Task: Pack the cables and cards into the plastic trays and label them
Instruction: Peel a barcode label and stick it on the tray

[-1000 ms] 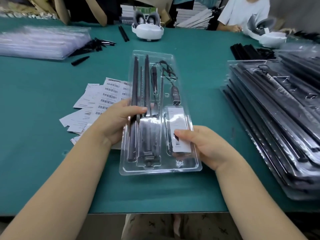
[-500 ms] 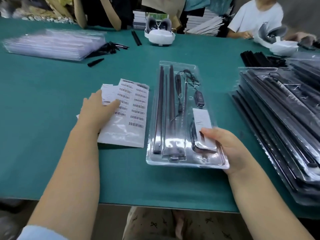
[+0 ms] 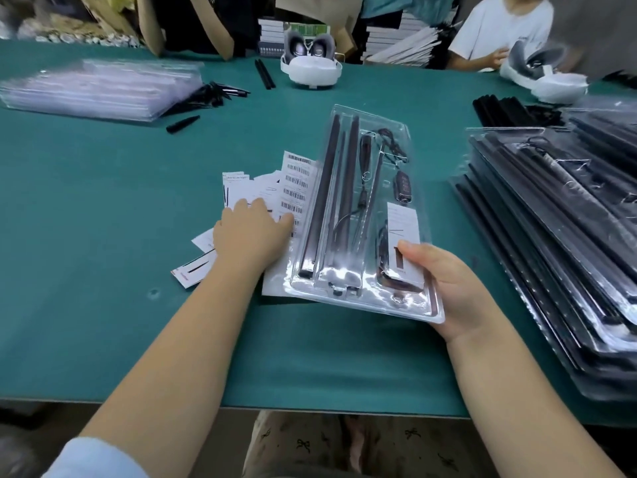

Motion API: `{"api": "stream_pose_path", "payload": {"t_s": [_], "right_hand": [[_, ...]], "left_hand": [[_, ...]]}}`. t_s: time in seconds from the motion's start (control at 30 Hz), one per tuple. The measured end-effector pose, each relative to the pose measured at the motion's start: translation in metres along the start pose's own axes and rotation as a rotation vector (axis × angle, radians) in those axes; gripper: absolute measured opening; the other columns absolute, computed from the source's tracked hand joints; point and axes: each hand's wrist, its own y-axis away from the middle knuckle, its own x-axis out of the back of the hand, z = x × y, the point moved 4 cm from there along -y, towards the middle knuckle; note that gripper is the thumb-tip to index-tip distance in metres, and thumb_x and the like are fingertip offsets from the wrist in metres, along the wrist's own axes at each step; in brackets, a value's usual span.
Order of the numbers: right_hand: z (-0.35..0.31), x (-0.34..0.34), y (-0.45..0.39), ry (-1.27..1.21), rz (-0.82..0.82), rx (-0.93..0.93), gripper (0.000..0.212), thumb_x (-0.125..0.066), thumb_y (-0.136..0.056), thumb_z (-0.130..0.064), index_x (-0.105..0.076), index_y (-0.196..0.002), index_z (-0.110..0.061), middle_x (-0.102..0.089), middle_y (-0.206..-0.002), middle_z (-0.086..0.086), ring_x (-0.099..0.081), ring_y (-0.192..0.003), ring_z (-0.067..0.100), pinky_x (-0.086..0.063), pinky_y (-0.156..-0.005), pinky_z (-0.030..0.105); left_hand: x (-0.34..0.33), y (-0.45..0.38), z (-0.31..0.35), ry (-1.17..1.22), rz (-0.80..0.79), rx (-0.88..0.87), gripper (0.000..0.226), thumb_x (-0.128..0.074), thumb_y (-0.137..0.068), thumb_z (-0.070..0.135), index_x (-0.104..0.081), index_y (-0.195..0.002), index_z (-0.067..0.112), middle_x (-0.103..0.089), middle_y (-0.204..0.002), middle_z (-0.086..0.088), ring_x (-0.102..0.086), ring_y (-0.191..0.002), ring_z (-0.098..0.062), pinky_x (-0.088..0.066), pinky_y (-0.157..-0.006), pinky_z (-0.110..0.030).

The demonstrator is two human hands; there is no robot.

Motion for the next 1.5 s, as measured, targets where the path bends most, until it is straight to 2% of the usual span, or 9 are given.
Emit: {"api": "stream_pose_path", "payload": {"t_s": [0.2, 0.27, 0.4, 0.5, 0.63, 0.8, 0.9, 1.03, 1.5], "right_hand": [[0.001, 0.0, -0.001, 0.076, 0.003, 0.013, 0.02, -0.065, -0.069, -0.02, -0.074, -0.08, -0.005, -0.072, -0.078, 0.014, -0.07, -0.065, 0.023, -0.055, -0.056, 0.028], [0.001, -0.005, -0.001, 0.139, 0.002, 0.023, 0.019, -0.067, -0.069, -0.023, -0.074, -0.077, -0.007, -0.072, -0.077, 0.013, -0.07, -0.065, 0.024, -0.056, -0.057, 0.03], [0.004, -0.03, -0.005, 0.232, -0.019, 0.01, 0.016, -0.071, -0.069, -0.026, -0.074, -0.071, -0.01, -0.072, -0.073, 0.009, -0.069, -0.064, 0.021, -0.058, -0.06, 0.033], [0.005, -0.063, -0.012, 0.47, -0.035, -0.003, 0.011, -0.069, -0.084, -0.024, -0.074, -0.08, -0.015, -0.075, -0.078, 0.0, -0.071, -0.072, 0.015, -0.058, -0.068, 0.03], [0.014, -0.123, -0.025, 0.72, 0.001, 0.075, 0.021, -0.065, -0.088, -0.031, -0.064, -0.069, -0.023, -0.068, -0.062, -0.009, -0.062, -0.047, 0.001, -0.042, -0.041, 0.013], [0.034, -0.177, -0.042, 1.149, 0.048, 0.198, 0.042, -0.057, -0.088, -0.05, -0.064, -0.101, -0.011, -0.067, -0.091, 0.005, -0.062, -0.081, 0.02, -0.053, -0.074, 0.037], [0.051, -0.2, -0.047, 1.14, -0.089, 0.13, 0.034, -0.054, -0.089, -0.041, -0.054, -0.105, -0.011, -0.065, -0.095, 0.006, -0.064, -0.078, 0.024, -0.055, -0.07, 0.038], [0.068, -0.214, -0.047, 1.045, -0.198, 0.092, 0.015, -0.055, -0.088, -0.026, -0.046, -0.088, -0.015, -0.062, -0.083, 0.004, -0.06, -0.045, 0.015, -0.047, -0.047, 0.02], [0.078, -0.201, -0.038, 1.338, -0.111, 0.184, 0.02, -0.056, -0.087, -0.034, -0.057, -0.088, -0.014, -0.061, -0.082, 0.002, -0.055, -0.08, 0.026, -0.04, -0.057, 0.031]], "left_hand": [[0.026, 0.007, 0.0, 0.141, 0.125, 0.039, 0.058, -0.029, -0.097, 0.053, -0.046, -0.139, 0.017, -0.031, -0.149, -0.014, -0.024, -0.135, -0.034, -0.017, -0.112, -0.045], [0.044, 0.01, -0.001, 0.427, 0.112, -0.015, 0.051, -0.036, -0.094, 0.055, -0.063, -0.115, 0.017, -0.059, -0.123, -0.005, -0.048, -0.115, -0.026, -0.041, -0.093, -0.042], [0.063, 0.029, -0.016, 0.855, -0.367, 0.023, 0.043, -0.066, -0.072, 0.063, -0.073, -0.081, 0.022, -0.07, -0.072, 0.006, -0.065, -0.059, -0.01, -0.054, -0.054, -0.028], [0.072, 0.031, -0.043, 0.697, -0.233, -0.015, 0.023, -0.074, -0.075, 0.046, -0.074, -0.089, 0.028, -0.069, -0.084, 0.008, -0.062, -0.06, -0.005, -0.052, -0.058, -0.024], [0.081, 0.025, -0.081, 0.661, 0.009, 0.084, 0.028, -0.065, -0.088, 0.028, -0.068, -0.114, 0.02, -0.069, -0.1, 0.004, -0.063, -0.08, -0.01, -0.048, -0.082, -0.028], [0.094, 0.017, -0.136, 0.723, 0.023, 0.164, 0.024, -0.061, -0.091, 0.021, -0.069, -0.113, 0.018, -0.072, -0.094, -0.002, -0.065, -0.067, -0.011, -0.053, -0.07, -0.031], [0.103, 0.014, -0.165, 0.72, 0.043, 0.233, 0.03, -0.064, -0.089, 0.018, -0.067, -0.119, 0.014, -0.07, -0.108, -0.006, -0.064, -0.092, -0.02, -0.047, -0.098, -0.046], [0.104, 0.011, -0.19, 0.739, 0.08, 0.269, 0.032, -0.065, -0.089, 0.014, -0.065, -0.12, 0.01, -0.068, -0.111, -0.006, -0.064, -0.093, -0.016, -0.046, -0.098, -0.033], [0.092, 0.013, -0.18, 0.142, -0.029, 0.236, 0.045, -0.057, -0.091, 0.034, -0.058, -0.129, 0.01, -0.056, -0.135, -0.011, -0.05, -0.122, -0.031, -0.038, -0.101, -0.037]]}}
